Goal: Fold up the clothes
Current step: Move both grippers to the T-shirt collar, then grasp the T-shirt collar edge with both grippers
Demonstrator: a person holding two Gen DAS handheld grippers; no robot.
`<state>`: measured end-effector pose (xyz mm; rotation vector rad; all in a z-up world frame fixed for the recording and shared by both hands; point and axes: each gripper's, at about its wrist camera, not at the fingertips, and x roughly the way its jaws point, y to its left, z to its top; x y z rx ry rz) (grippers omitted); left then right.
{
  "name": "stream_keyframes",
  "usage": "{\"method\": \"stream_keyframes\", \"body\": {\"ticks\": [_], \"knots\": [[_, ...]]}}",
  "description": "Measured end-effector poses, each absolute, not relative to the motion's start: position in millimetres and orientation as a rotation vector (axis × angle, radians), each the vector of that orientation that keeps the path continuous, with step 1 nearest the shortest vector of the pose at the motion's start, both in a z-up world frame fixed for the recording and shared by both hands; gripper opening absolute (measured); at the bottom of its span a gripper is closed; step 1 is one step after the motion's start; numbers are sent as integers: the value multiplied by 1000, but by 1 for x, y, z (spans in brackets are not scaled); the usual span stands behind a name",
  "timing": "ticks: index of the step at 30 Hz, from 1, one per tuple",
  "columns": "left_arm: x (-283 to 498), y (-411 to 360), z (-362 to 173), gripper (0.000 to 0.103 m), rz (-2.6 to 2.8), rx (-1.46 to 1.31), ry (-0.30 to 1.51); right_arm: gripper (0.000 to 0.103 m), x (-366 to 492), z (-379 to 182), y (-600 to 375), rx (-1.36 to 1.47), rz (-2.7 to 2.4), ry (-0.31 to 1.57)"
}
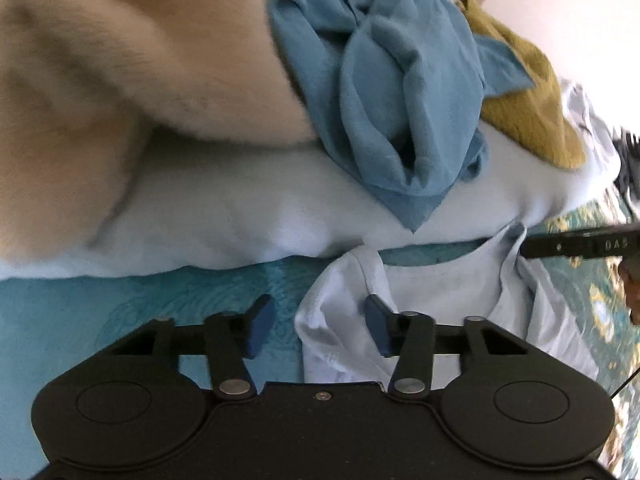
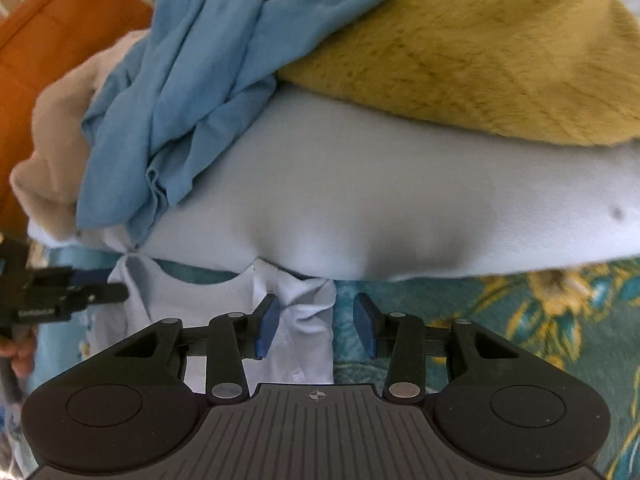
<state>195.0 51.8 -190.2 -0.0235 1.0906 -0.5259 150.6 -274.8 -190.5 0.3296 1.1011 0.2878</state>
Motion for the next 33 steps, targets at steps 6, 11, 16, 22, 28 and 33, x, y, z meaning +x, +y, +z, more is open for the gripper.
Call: {"method": "stream_keyframes", "body": {"ticks": [6, 11, 16, 22, 28, 33], "knots": [[203, 45, -193, 5, -545, -31, 1082, 10, 159, -193, -268, 316, 365, 1121], [203, 38, -181, 2, -486, 31, 999, 7, 160, -177, -259, 294, 333, 1075], [201, 38, -181, 2, -470, 61, 991, 6, 153, -177, -253, 291, 312, 1079], [184, 50, -169, 2, -474, 27, 951, 6, 137, -157, -247, 262, 357, 1019], [159, 60, -139, 2, -485, 36, 869, 6, 109, -125, -248, 242, 373, 938], [129, 63, -109, 2, -507, 35, 818, 6, 76, -96, -250, 242, 386, 898]]}}
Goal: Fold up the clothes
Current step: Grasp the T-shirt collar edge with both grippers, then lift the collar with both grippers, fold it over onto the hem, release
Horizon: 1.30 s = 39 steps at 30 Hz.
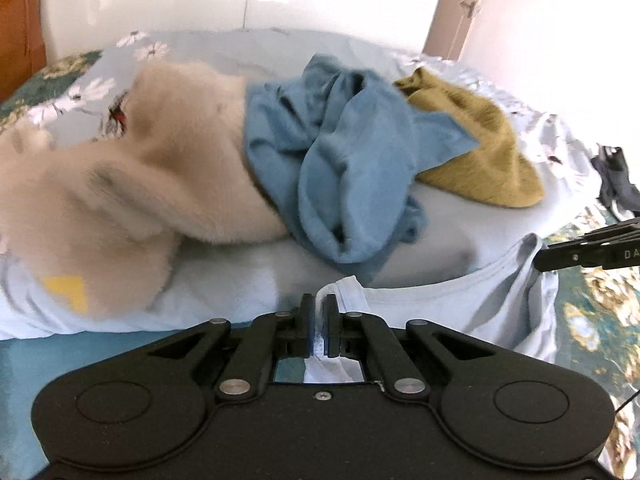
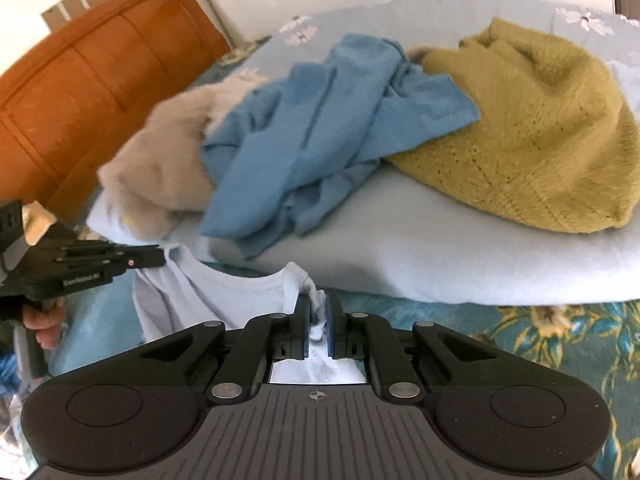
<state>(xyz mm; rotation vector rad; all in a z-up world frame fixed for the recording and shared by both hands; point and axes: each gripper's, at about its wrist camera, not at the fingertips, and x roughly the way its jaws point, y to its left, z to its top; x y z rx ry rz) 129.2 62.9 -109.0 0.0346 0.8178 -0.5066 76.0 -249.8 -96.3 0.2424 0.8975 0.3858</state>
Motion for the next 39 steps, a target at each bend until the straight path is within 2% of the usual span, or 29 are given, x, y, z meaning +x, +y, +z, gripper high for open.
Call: {"method": "stream_keyframes", "body": {"ticks": [8, 16, 26, 33, 39], "knots": [[41, 77, -65, 2, -559, 64, 768, 6, -7, -69, -238, 235, 394, 891], [-80, 93, -52, 2, -559, 94, 733, 6, -104, -66, -226, 259, 383, 895], [-208, 83, -80, 2, -461, 160, 775, 6, -207, -97, -221, 275, 429, 975], [-262, 71, -102, 3, -393, 165, 814, 6, -244, -121, -229, 297, 449, 1026], [-288, 60, -132, 3, -378, 249, 867, 6, -263, -146, -218, 184, 479, 1082]]}}
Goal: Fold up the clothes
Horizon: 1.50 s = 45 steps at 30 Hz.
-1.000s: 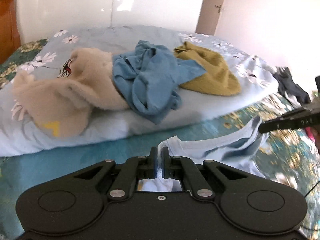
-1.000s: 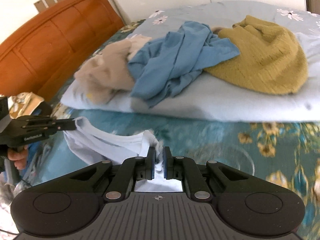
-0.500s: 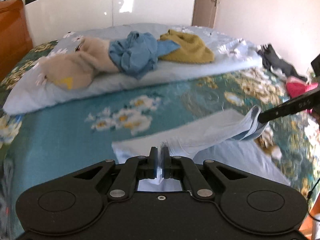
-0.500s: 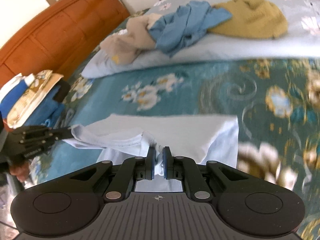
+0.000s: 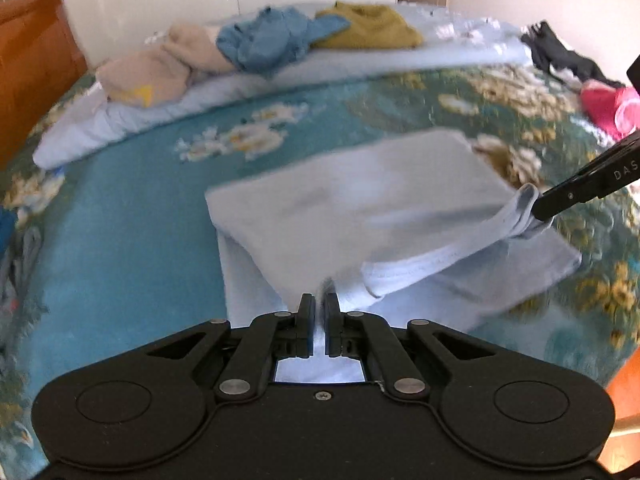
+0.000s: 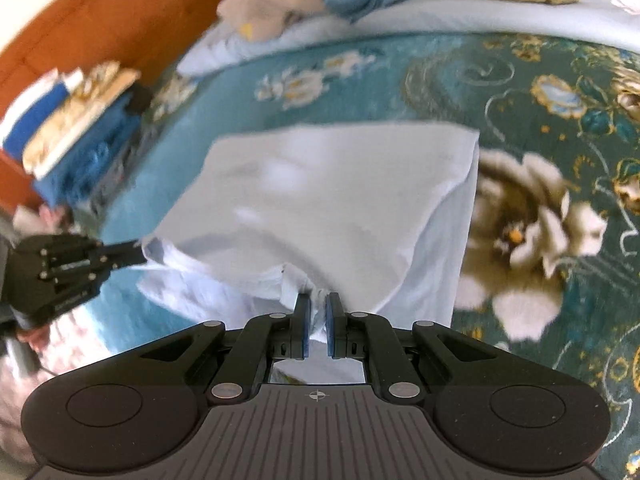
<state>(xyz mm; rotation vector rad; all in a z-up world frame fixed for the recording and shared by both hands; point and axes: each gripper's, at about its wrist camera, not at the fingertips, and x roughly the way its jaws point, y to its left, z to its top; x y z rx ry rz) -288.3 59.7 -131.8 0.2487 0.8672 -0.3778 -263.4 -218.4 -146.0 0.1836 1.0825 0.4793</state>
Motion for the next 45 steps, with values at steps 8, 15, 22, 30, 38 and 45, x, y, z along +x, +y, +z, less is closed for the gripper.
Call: {"method": "stream_keyframes", "body": {"ticks": [8, 15, 22, 30, 38, 45], "knots": [[-300, 65, -160, 8, -301, 196, 954, 9, -277, -170, -203, 61, 502, 1146], [-311, 73, -144, 20, -258, 163, 975, 20, -293, -163, -204, 17, 546, 1229], [-299, 81, -102, 46, -173, -28, 892, 34, -288, -133, -236, 189, 449, 1134], [-245, 64, -132, 61, -115, -218, 967, 35, -244, -152, -234, 251, 336, 1093], [-263, 30, -134, 61, -229, -286, 994, 35, -214, -167, -246, 299, 293, 1104], [-283, -29, -145, 58, -420, -259, 1088, 35, -189, -165, -248, 292, 285, 1096]]}}
